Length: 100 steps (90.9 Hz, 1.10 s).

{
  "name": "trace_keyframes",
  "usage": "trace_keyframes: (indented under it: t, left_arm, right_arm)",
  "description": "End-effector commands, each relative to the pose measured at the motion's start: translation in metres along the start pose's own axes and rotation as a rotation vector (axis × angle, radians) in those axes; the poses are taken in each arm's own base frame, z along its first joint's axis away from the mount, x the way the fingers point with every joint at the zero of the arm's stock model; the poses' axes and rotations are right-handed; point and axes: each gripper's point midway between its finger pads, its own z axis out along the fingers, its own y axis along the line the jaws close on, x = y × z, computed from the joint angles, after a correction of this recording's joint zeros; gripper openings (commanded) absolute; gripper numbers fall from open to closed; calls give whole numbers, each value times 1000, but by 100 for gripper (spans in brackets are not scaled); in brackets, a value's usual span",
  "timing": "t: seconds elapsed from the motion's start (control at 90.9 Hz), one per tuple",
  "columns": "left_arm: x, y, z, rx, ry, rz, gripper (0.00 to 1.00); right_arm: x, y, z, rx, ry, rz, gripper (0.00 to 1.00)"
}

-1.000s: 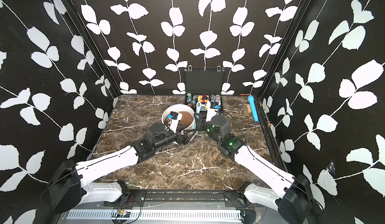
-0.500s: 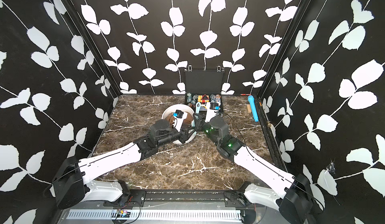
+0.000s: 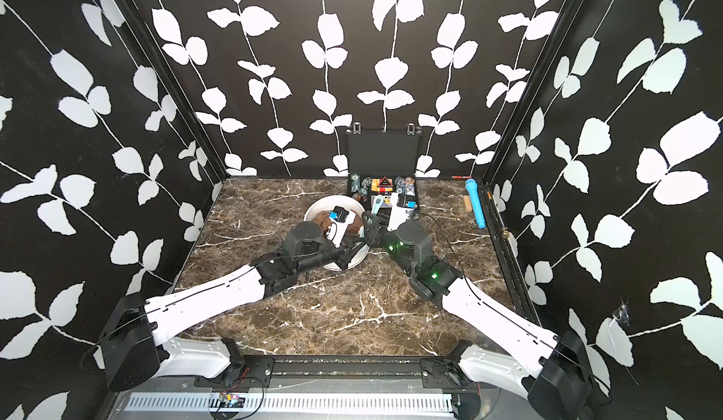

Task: Scrub the dried mud off the ceramic pot
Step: Pick up the brush from the center of the board.

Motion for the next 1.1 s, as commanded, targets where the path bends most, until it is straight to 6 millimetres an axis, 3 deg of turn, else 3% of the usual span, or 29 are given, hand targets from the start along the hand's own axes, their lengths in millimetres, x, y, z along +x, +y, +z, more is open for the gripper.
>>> trace_keyframes:
  t: [0.0, 0.275, 0.484, 0.55, 0.726, 0.858, 1.089]
  left_arm:
    - [-7, -3, -12, -10, 24, 96, 6]
    - [8, 20, -36, 2, 175, 185, 4]
    - [2, 23, -64, 49, 230, 279, 3]
    - [2, 23, -71, 56, 256, 308, 3]
    - [9, 13, -84, 124, 353, 401, 2]
    - [13, 15, -89, 137, 429, 463, 1]
    - [14, 23, -96, 119, 484, 578, 0]
  right_arm:
    - [-7, 3, -10, 7, -7, -84, 56]
    - [-8, 2, -39, -15, 168, -461, 69]
    - [23, 22, -64, -280, 422, -824, 72]
    - [27, 19, -69, -296, 468, -914, 72]
    - [11, 20, -69, -307, 405, -1179, 72]
    - [0, 38, -65, -379, 348, -1252, 72]
    - [-3, 39, -62, -375, 396, -1313, 71]
